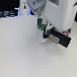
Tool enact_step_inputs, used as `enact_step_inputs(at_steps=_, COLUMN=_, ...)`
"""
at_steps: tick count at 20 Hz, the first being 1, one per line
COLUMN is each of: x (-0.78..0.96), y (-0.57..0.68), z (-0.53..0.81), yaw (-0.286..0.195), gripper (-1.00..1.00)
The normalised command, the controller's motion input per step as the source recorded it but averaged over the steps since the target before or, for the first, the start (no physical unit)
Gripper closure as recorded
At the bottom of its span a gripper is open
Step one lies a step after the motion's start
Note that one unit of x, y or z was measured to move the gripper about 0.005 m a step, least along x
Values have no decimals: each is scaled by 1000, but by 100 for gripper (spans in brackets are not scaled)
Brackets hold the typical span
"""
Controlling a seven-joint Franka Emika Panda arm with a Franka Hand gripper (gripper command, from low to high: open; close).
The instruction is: Open the kcup holder, insert the kcup into the holder, and close the kcup holder
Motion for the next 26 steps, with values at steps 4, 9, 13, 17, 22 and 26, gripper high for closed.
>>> enact_step_inputs(at_steps=4, x=-184, y=555, z=391, yaw=58, gripper=100)
enact_step_inputs(at_steps=9, x=-213, y=588, z=240, yaw=54, gripper=100)
enact_step_inputs(at_steps=13, x=-183, y=574, z=120, yaw=65, gripper=100)
enact_step_inputs(at_steps=17, x=-251, y=519, z=4, yaw=84, gripper=100)
enact_step_inputs(at_steps=22, x=-260, y=492, z=-16, yaw=87, gripper=100)
enact_step_inputs(at_steps=26, x=-312, y=448, z=-35, yaw=123, gripper=100)
